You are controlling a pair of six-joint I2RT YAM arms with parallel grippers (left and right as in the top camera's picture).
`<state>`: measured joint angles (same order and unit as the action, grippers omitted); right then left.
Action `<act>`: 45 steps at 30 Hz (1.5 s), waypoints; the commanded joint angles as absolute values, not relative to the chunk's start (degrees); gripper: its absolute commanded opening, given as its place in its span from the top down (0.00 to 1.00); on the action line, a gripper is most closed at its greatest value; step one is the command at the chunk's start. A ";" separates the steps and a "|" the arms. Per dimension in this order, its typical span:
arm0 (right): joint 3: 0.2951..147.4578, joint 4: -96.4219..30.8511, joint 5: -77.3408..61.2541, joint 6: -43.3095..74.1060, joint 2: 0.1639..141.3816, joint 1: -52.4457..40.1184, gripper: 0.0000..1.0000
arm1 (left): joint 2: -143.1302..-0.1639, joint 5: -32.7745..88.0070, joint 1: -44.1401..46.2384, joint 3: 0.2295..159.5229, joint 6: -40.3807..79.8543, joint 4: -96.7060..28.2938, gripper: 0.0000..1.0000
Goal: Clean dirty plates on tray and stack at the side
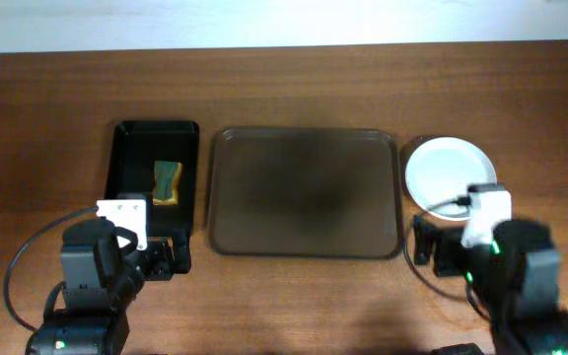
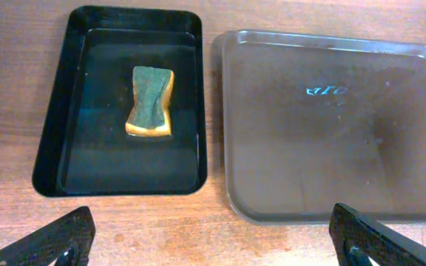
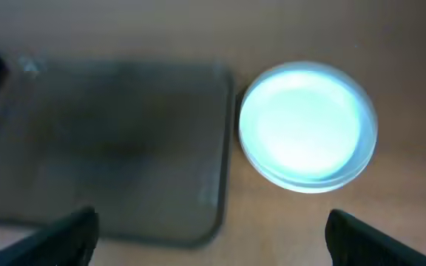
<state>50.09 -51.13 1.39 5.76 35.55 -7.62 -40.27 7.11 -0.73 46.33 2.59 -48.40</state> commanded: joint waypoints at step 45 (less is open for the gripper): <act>0.32 -4.08 -4.49 -6.63 0.21 0.03 0.02 | -29.76 6.04 -0.91 37.69 0.38 -39.66 0.00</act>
